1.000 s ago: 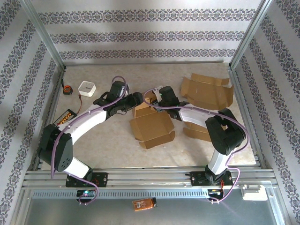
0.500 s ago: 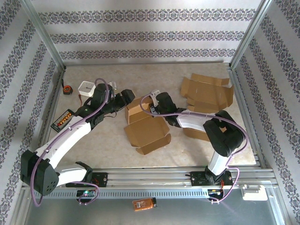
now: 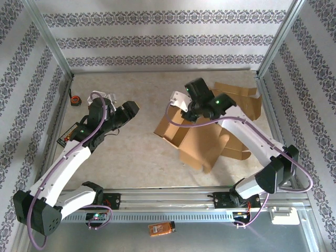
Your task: Fold the paper box
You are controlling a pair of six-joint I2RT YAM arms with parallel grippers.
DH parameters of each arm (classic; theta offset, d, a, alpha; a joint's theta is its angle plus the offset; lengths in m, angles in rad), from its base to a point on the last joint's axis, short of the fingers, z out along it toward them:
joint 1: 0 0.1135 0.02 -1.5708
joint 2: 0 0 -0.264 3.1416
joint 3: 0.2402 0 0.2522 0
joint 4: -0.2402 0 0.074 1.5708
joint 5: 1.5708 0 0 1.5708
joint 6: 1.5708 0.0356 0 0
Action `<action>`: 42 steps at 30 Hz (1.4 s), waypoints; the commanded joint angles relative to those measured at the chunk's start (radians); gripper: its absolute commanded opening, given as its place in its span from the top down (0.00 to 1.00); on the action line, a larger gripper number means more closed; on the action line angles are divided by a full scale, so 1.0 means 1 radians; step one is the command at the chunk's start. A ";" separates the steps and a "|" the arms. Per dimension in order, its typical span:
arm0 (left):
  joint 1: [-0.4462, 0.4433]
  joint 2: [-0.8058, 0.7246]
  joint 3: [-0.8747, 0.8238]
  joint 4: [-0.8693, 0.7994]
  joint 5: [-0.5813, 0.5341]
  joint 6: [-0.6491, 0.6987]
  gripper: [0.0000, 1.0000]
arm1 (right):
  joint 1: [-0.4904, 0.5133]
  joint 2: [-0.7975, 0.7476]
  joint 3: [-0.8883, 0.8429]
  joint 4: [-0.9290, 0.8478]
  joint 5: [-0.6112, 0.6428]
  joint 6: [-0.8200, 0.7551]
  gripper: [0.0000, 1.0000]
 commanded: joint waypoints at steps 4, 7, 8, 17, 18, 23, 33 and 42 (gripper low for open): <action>0.021 -0.082 -0.083 -0.013 -0.047 -0.002 0.26 | 0.107 0.266 0.183 -0.348 0.199 -0.354 0.87; 0.025 -0.119 -0.111 -0.024 -0.059 -0.004 0.26 | 0.162 0.386 0.210 -0.258 0.243 -0.400 0.88; 0.026 -0.132 -0.117 -0.033 -0.064 0.002 0.26 | 0.177 0.428 0.222 -0.229 0.247 -0.403 0.88; 0.045 -0.250 -0.100 -0.196 -0.232 0.121 0.26 | 0.310 0.661 0.182 0.020 0.194 -0.361 0.85; 0.046 -0.263 -0.097 -0.207 -0.255 0.134 0.26 | 0.311 0.662 0.178 0.025 0.182 -0.345 0.81; 0.050 -0.329 -0.100 -0.227 -0.390 0.168 0.26 | 0.306 0.588 0.155 0.023 0.133 -0.294 0.59; 0.053 -0.294 -0.098 -0.175 -0.393 0.193 0.26 | 0.215 0.440 0.068 -0.022 -0.017 -0.323 0.48; 0.052 -0.275 -0.098 -0.184 -0.335 0.163 0.26 | 0.138 0.594 0.211 -0.081 -0.183 -0.337 0.45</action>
